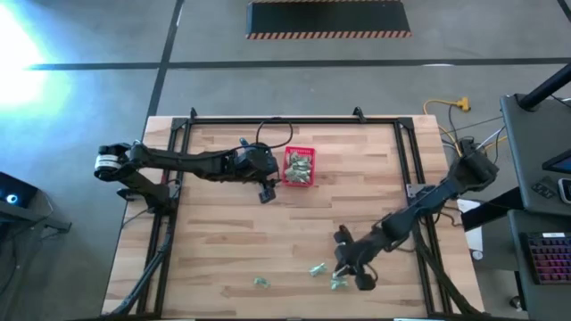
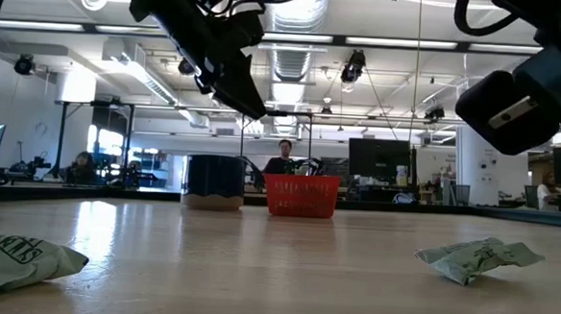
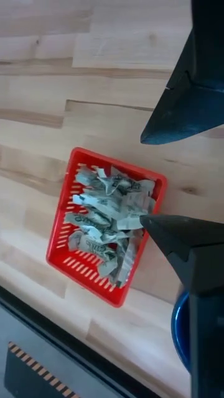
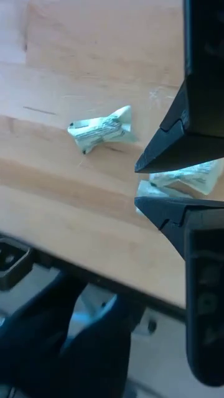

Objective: Pick and place Stevia / Truvia into bins
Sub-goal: Put the stevia packet into the basket

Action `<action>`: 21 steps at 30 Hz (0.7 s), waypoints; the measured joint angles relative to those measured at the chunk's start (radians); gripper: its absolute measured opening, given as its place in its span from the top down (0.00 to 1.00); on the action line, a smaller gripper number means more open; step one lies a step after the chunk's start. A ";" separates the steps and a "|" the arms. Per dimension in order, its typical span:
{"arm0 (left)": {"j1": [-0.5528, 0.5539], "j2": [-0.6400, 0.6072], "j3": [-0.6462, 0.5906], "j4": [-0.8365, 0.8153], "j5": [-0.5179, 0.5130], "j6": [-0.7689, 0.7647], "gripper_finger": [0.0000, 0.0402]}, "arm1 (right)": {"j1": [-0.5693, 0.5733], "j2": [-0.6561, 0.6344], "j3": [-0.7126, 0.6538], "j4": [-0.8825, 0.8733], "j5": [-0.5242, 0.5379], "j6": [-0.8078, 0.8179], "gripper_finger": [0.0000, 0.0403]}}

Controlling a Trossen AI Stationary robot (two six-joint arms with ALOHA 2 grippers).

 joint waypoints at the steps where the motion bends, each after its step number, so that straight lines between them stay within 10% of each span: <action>1: -0.001 0.000 0.000 -0.004 0.000 0.000 0.56 | 0.011 0.018 0.016 -0.014 0.027 0.004 0.84; 21: -0.002 0.000 -0.016 -0.014 0.006 -0.009 0.56 | 0.078 0.113 0.062 -0.140 0.093 0.118 0.80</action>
